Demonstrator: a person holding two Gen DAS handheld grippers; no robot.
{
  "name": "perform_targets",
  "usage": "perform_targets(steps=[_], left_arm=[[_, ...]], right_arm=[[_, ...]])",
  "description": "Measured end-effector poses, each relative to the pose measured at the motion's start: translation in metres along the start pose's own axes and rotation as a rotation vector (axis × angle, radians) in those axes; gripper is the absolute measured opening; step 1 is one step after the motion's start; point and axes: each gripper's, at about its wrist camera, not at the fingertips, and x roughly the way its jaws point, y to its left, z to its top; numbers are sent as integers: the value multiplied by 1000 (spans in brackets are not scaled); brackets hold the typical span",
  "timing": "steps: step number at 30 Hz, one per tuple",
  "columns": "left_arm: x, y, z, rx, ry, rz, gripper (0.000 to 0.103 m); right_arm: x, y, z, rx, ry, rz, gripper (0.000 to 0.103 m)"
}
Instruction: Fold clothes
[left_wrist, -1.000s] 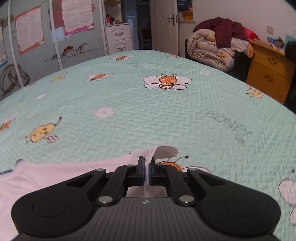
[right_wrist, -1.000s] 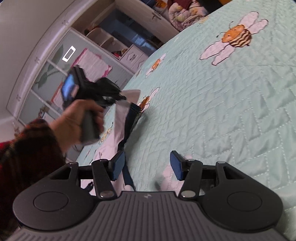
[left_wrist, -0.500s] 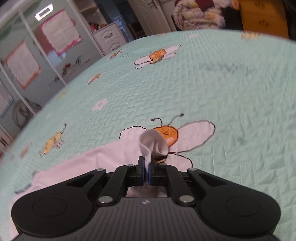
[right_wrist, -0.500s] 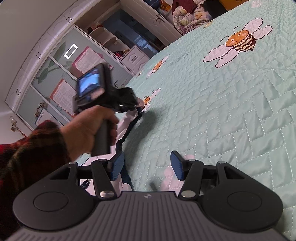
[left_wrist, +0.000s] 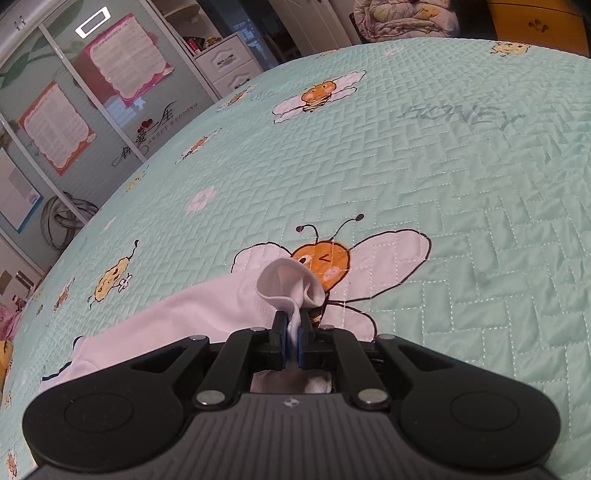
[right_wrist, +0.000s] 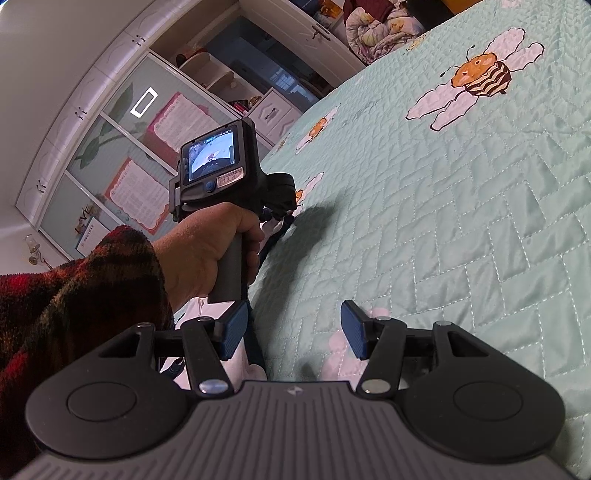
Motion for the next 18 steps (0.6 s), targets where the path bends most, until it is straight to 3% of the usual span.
perform_targets(steps=[18], left_arm=[[2, -3, 0, 4, 8, 7, 5]], right_arm=[[-4, 3, -4, 9, -3, 6, 58]])
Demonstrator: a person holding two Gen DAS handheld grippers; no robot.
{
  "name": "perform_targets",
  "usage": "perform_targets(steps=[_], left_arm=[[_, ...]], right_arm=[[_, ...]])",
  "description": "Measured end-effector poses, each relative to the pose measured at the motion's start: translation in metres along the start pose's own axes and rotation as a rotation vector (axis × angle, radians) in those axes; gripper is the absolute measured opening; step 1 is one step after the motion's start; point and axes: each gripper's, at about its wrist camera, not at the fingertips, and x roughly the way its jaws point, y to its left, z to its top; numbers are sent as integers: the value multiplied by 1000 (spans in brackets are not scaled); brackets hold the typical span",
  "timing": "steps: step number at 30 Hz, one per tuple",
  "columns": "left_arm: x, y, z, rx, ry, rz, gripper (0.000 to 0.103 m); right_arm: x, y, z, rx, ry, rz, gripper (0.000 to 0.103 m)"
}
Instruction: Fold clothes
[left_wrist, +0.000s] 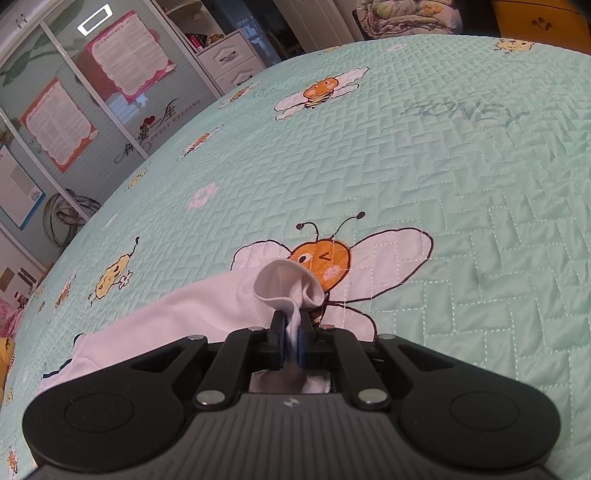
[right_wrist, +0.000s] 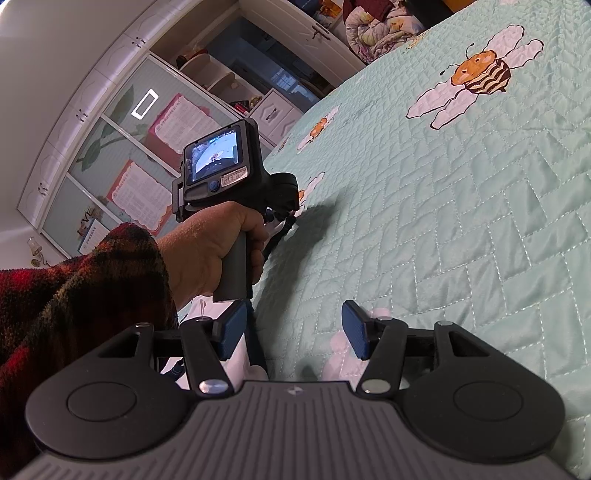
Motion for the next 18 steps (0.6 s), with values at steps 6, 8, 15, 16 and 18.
perform_targets(steps=[6, 8, 15, 16, 18], left_arm=[[1, 0, 0, 5, 2, -6, 5], [1, 0, 0, 5, 3, -5, 5], [2, -2, 0, 4, 2, -3, 3], [1, -2, 0, 2, 2, -4, 3], [1, -1, 0, -8, 1, -8, 3]], right_arm=[[1, 0, 0, 0, 0, 1, 58], [1, 1, 1, 1, 0, 1, 58], [1, 0, 2, 2, 0, 3, 58], [1, 0, 2, 2, 0, 3, 58], [1, 0, 2, 2, 0, 3, 58]])
